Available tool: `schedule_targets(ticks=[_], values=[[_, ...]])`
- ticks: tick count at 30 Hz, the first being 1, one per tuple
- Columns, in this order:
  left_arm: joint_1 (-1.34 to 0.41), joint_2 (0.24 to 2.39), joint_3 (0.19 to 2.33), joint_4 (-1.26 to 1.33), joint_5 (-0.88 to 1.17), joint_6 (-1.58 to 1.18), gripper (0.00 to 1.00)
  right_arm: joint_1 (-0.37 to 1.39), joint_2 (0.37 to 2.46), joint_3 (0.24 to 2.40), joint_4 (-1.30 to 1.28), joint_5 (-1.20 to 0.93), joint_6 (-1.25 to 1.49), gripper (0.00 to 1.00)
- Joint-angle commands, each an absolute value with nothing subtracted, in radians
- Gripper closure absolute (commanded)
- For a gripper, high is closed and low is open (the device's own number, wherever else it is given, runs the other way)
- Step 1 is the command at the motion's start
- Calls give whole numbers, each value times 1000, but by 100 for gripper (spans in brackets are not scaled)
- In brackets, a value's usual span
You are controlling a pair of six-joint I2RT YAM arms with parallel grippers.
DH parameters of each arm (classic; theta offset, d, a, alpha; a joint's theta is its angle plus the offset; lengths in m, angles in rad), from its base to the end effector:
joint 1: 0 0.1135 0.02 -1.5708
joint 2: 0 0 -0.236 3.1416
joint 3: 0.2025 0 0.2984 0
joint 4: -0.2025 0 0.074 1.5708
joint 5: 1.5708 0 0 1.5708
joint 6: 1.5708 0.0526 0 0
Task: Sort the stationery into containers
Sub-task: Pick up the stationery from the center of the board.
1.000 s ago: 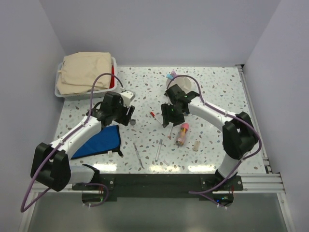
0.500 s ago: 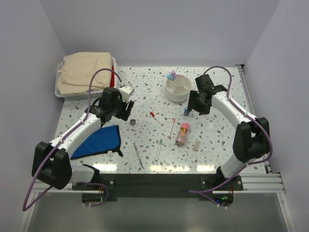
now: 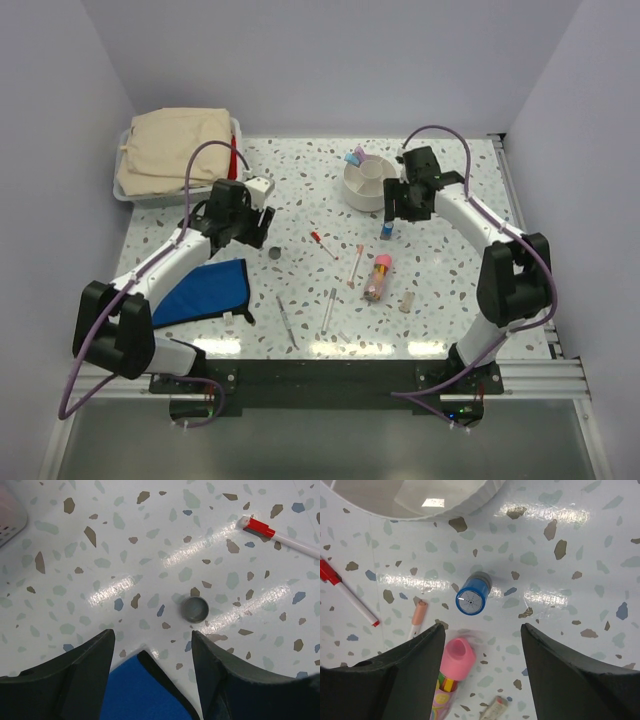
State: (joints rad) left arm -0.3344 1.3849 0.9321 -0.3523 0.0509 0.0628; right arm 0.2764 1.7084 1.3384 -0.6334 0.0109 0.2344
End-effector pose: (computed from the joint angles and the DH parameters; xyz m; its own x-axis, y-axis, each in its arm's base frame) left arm 0.3327 -0.1184 0.1803 -0.6570 0.2946 -0.6940 0.4031 0.9151 0.0069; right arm 0.3991 0.1126 0.1908 -0.8512 0.0000 -0.5249 -0.0715 0.9907 0.1159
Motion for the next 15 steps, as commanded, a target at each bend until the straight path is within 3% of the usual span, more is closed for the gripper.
schedule_targets(ticks=[1, 4, 15], values=[[-310, 1400, 986, -308, 68, 55, 32, 265, 1614, 1320, -749, 26, 253, 34], [-299, 1413, 1002, -308, 58, 58, 32, 244, 1528, 1212, -823, -43, 428, 39], [-290, 1428, 1017, -331, 60, 64, 32, 271, 1503, 1046, -868, -3, 578, 51]])
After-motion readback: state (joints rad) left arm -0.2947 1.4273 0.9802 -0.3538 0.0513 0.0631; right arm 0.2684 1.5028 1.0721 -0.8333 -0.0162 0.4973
